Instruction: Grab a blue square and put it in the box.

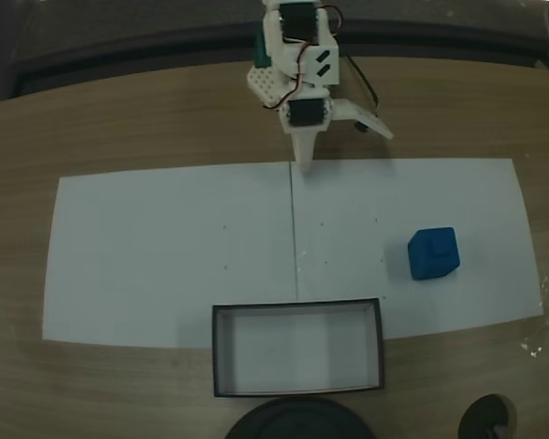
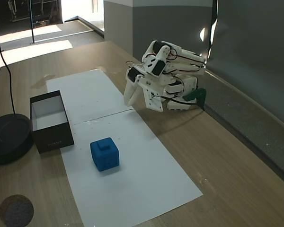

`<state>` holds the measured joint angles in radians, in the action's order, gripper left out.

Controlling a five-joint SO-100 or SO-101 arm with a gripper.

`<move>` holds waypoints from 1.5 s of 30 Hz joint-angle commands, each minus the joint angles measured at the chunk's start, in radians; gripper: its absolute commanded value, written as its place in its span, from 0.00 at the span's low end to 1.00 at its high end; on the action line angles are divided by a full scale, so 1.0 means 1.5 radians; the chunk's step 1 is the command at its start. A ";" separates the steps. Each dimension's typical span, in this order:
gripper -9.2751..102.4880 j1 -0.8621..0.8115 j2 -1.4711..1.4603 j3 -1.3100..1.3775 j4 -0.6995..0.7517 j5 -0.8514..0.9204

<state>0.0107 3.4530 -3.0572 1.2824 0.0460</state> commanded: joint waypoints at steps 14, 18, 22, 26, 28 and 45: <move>0.08 0.003 0.015 0.037 0.002 -0.009; 0.14 0.002 0.016 0.036 -0.061 -0.003; 0.28 0.006 0.014 0.087 -0.111 0.006; 0.31 0.067 -0.003 0.212 -0.117 0.051; 0.32 0.083 -0.046 0.269 -0.118 0.047; 0.41 0.252 -0.975 0.894 0.103 0.047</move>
<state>0.3298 2.0785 -1.8837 1.3913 0.1212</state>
